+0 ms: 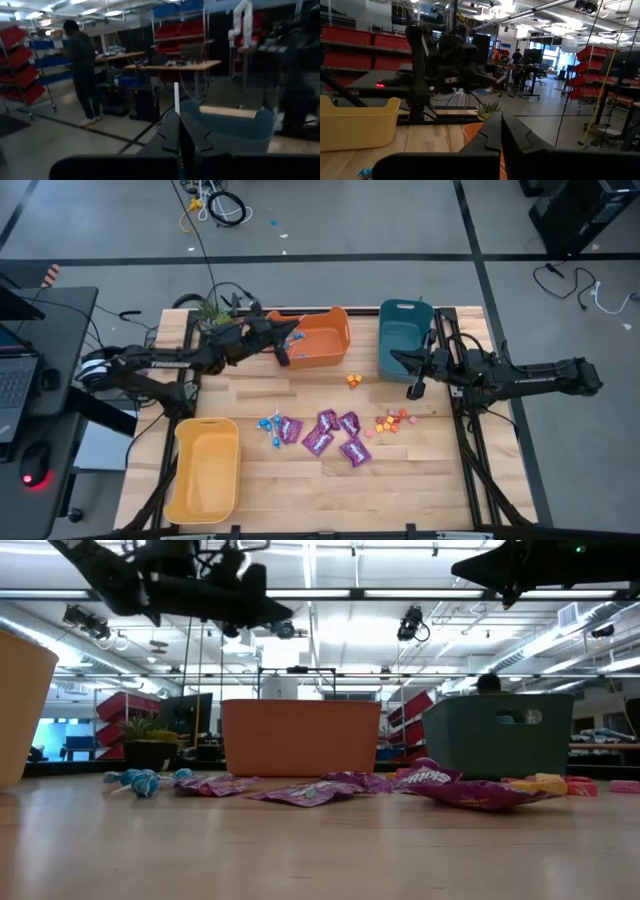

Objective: Sort candy
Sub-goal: Put the blue candy into the orange bin

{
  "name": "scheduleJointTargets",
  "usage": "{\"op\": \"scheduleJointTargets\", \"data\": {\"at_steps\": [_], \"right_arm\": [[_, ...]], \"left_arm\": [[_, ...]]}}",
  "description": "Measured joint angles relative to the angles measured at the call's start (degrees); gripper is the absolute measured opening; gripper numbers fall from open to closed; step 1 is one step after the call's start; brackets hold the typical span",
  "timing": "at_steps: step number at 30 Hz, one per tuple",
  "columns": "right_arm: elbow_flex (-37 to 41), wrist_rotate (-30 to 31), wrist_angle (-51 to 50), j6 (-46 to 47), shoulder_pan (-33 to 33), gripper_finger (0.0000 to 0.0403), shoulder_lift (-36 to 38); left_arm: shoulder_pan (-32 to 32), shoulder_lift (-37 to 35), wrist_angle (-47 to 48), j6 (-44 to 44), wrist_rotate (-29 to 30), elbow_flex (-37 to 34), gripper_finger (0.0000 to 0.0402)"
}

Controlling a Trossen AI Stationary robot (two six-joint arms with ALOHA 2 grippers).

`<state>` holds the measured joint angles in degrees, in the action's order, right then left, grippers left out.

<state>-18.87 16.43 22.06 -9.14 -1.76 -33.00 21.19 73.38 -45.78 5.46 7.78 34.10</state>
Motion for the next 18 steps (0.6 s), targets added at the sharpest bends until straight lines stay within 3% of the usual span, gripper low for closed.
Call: {"op": "scheduleJointTargets", "data": {"at_steps": [9, 18], "right_arm": [[0.0, 0.0, 0.0, 0.0, 0.0, 0.0, 0.0], [0.0, 0.0, 0.0, 0.0, 0.0, 0.0, 0.0]], "left_arm": [[3.8, 7.5, 5.7, -1.3, -1.0, 3.4, 0.0], [6.5, 9.3, 14.1, -4.3, -1.1, 3.4, 0.0]]}}
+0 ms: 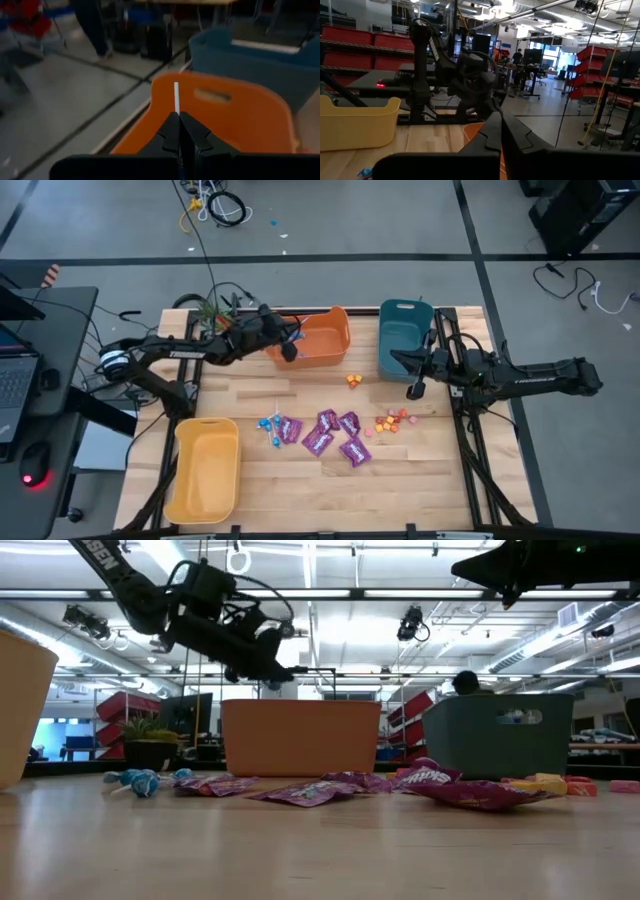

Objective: Sort candy
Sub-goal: Put the blue candy into the orange bin

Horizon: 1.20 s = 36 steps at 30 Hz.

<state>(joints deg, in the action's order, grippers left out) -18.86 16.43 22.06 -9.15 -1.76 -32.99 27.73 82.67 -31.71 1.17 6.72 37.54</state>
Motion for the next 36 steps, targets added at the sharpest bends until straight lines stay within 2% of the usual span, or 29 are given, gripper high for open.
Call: {"op": "scheduleJointTargets", "data": {"at_steps": [9, 15, 21, 36], "right_arm": [[0.0, 0.0, 0.0, 0.0, 0.0, 0.0, 0.0], [0.0, 0.0, 0.0, 0.0, 0.0, 0.0, 0.0], [0.0, 0.0, 0.0, 0.0, 0.0, 0.0, 0.0], [0.0, 0.0, 0.0, 0.0, 0.0, 0.0, 0.0]], "left_arm": [[1.6, 0.0, 10.2, -6.2, 0.0, 0.0, 0.0], [2.7, 0.0, 13.6, -10.4, 0.4, 0.0, 0.0], [3.4, 0.0, 15.0, -13.7, 1.3, 0.0, 0.0], [3.4, 0.0, 15.4, -14.9, 4.1, 0.0, 0.0012]]}}
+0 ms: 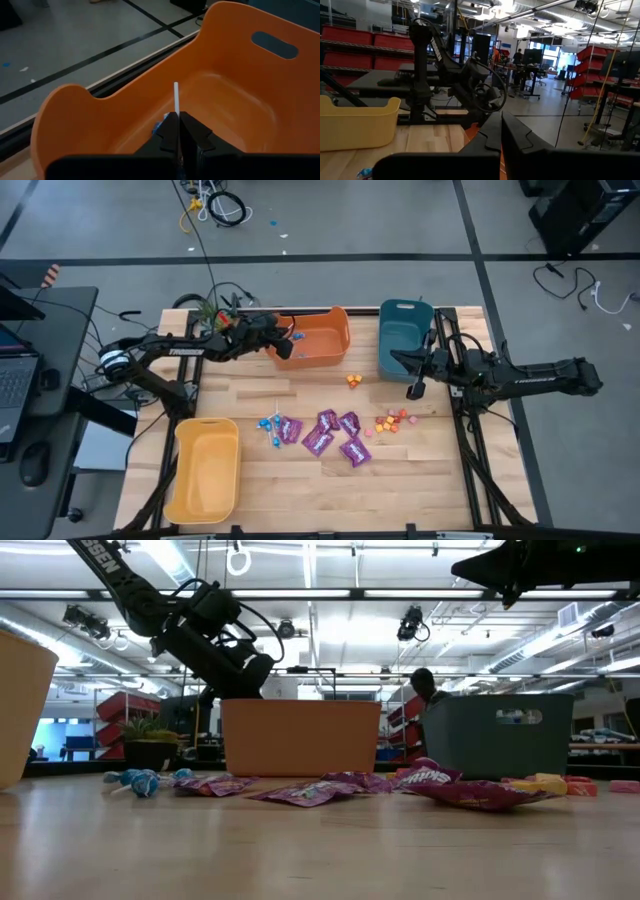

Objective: Sort candy
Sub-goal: Put the blue candy into the orange bin

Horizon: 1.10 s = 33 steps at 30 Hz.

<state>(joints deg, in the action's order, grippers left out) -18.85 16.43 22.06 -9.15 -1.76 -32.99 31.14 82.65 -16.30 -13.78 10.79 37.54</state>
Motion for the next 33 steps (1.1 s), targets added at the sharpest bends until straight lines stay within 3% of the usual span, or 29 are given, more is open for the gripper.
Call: {"op": "scheduleJointTargets", "data": {"at_steps": [33], "right_arm": [[0.0, 0.0, 0.0, 0.0, 0.0, 0.0, 0.0]], "left_arm": [[0.0, 0.0, 0.0, 0.0, 0.2, 0.0, 0.0026]]}}
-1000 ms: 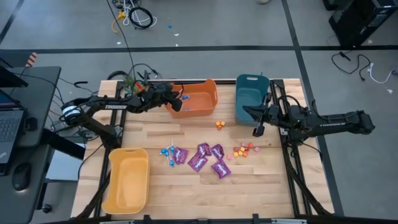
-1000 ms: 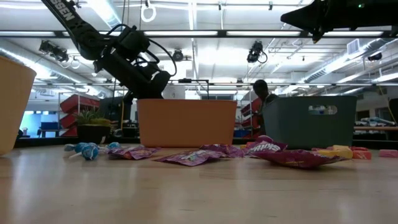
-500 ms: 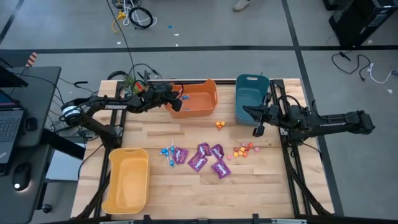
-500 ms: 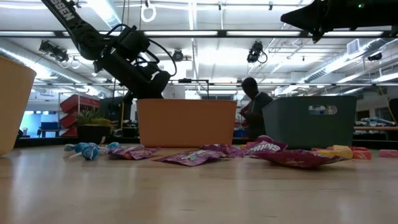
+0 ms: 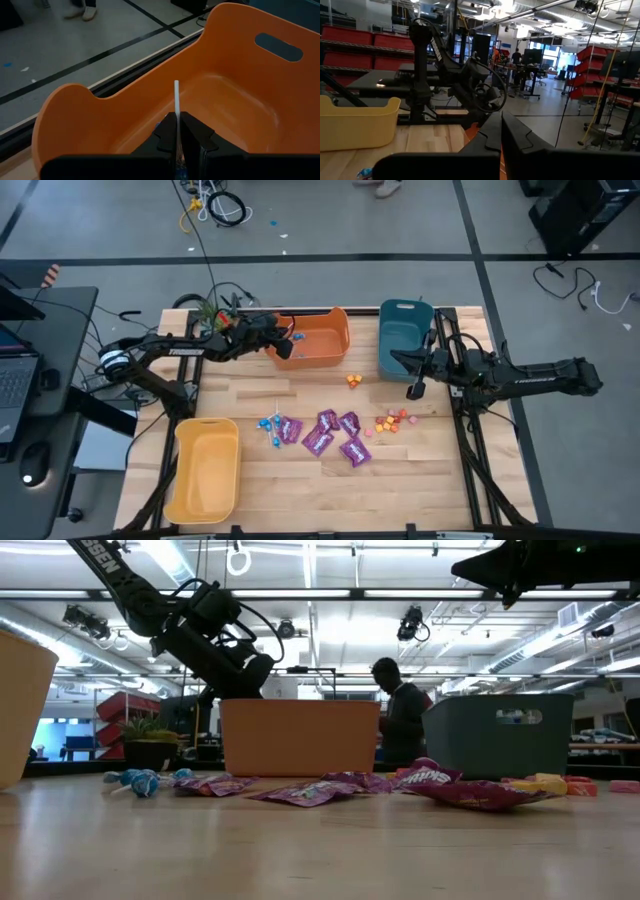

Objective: Sort candy
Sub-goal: Put the blue candy into the orange bin

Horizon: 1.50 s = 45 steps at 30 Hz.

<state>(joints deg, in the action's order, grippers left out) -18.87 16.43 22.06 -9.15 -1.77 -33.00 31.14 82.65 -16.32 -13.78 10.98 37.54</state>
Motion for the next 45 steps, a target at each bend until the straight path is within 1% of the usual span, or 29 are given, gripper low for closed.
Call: {"op": "scheduleJointTargets", "data": {"at_steps": [8, 16, 20, 27, 35, 41, 45], "right_arm": [[0.0, 0.0, 0.0, 0.0, 0.0, 0.0, 0.0], [0.0, 0.0, 0.0, 0.0, 0.0, 0.0, 0.0], [0.0, 0.0, 0.0, 0.0, 0.0, 0.0, 0.0], [0.0, 0.0, 0.0, 0.0, 0.0, 0.0, 0.0], [0.0, 0.0, 0.0, 0.0, 0.0, 0.0, 0.0], [0.0, 0.0, 0.0, 0.0, 0.0, 0.0, 0.0], [0.0, 0.0, 0.0, 0.0, 0.0, 0.0, 0.0]], "left_arm": [[0.0, 0.0, 0.0, 0.0, -0.3, 0.0, 0.003], [0.0, 0.0, -0.5, -0.2, -0.3, 0.0, 0.0065], [0.0, -0.1, -3.3, -0.2, -0.7, -0.1, 0.0075], [0.0, -1.8, -7.2, -0.8, -5.3, -0.1, 0.0076], [-2.0, -4.8, -12.1, -1.0, -14.2, -0.1, 0.0076], [-5.4, -8.8, -12.4, 3.2, -15.1, -0.1, 0.0076], [-9.4, -11.4, -11.6, 5.9, -16.5, -0.1, 0.0076]]}}
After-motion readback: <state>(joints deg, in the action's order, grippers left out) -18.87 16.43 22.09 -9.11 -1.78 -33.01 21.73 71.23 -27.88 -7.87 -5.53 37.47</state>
